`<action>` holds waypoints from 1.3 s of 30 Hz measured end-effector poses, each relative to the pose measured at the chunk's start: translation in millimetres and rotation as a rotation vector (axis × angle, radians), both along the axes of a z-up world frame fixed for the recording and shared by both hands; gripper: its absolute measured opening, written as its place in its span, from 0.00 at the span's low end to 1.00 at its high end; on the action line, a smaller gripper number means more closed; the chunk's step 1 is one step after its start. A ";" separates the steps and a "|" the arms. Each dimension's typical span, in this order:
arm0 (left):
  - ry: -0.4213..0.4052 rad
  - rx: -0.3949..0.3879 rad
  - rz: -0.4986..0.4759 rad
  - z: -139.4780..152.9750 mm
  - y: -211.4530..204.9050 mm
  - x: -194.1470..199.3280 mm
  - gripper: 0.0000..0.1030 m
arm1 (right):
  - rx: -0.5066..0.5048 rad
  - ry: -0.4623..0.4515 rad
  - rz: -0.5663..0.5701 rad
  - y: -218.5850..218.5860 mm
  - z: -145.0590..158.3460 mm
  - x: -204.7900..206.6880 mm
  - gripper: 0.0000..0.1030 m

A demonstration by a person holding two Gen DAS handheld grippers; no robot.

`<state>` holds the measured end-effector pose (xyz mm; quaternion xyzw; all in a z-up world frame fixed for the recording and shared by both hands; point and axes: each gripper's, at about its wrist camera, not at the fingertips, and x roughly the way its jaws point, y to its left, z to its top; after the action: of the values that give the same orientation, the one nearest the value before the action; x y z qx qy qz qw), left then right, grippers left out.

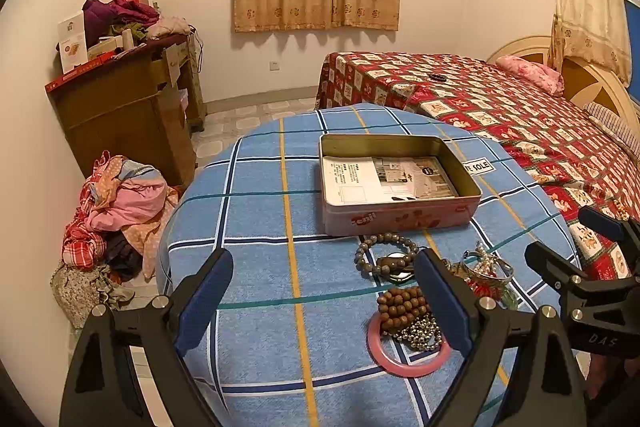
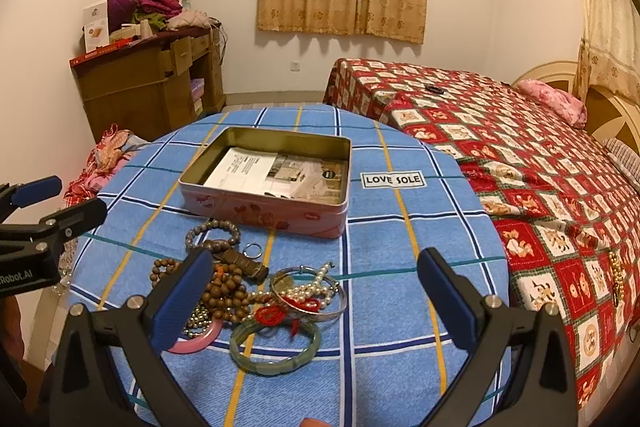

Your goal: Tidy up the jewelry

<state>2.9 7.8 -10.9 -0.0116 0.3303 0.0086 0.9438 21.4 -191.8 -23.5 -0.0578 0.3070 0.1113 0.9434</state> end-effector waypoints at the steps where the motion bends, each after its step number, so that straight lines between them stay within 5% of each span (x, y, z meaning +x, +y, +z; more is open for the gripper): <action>1: 0.002 -0.003 0.000 -0.3 0.3 0.2 0.89 | 0.000 0.000 -0.001 0.1 -0.3 -0.1 1.00; 14: 0.081 -0.032 -0.016 -36.8 2.6 15.2 0.89 | -0.004 0.060 -0.007 -5.2 -22.5 11.8 1.00; 29: 0.097 -0.011 -0.171 -59.9 -37.2 31.6 0.88 | 0.021 0.144 -0.042 -21.9 -52.4 24.1 1.00; 31: 0.120 -0.012 -0.200 -65.1 -41.2 36.3 0.61 | 0.023 0.148 -0.043 -21.7 -53.8 25.0 1.00; 37: 0.117 -0.045 -0.278 -64.9 -50.3 34.8 0.17 | 0.018 0.154 -0.041 -22.6 -56.5 25.4 1.00; 39: 0.119 -0.059 -0.288 -64.1 -49.7 33.5 0.15 | 0.024 0.158 -0.040 -23.7 -57.9 26.4 1.00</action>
<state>36.4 -41.9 -75.1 0.0089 0.3838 -0.1358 0.9133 47.8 -215.5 -81.4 -0.0314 0.3804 0.1004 0.9188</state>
